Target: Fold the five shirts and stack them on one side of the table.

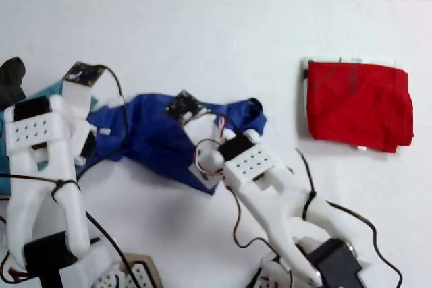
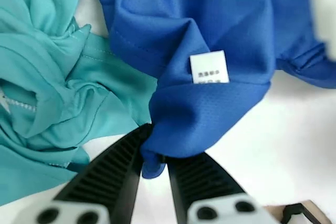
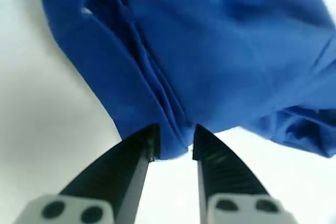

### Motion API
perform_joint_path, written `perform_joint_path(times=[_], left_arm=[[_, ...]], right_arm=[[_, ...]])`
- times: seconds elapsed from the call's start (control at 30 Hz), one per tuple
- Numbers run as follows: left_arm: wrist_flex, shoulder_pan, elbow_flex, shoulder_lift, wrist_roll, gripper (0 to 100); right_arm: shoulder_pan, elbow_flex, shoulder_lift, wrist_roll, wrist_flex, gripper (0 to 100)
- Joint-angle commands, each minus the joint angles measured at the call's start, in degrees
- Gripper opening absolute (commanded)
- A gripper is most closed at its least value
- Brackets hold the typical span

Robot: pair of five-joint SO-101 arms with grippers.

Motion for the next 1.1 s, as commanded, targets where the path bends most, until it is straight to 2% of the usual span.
perform_joint_path(times=[0.0, 0.23, 0.4, 0.53, 0.6, 0.73, 1.07], left_arm=[[-0.44, -0.26, -0.66, -2.2, 0.44, 3], [-0.35, -0.35, -0.57, -2.2, 0.44, 3], [-0.35, -0.35, -0.66, -2.2, 0.44, 3], [-0.44, -0.35, -0.66, -2.2, 0.44, 3], [-0.44, -0.18, -0.66, -2.2, 0.44, 3], [-0.44, -0.09, -0.66, -2.2, 0.44, 3], [-0.44, -0.35, -0.66, -2.2, 0.44, 3]], right_arm=[[-0.4, -0.35, 3.12, 0.53, -1.19, 9.8], [-0.4, -0.35, 8.04, 0.35, -0.92, 10.1], [-0.48, -0.35, 10.24, 0.44, 0.57, 18.0], [-0.57, -0.44, 9.45, 0.53, 2.51, 18.9], [-0.57, -0.35, 8.92, 0.53, 2.24, 15.6], [-0.57, -1.05, 8.04, 0.53, 1.71, 0.9], [-0.13, -1.41, -3.65, 2.29, 5.23, 1.9]])
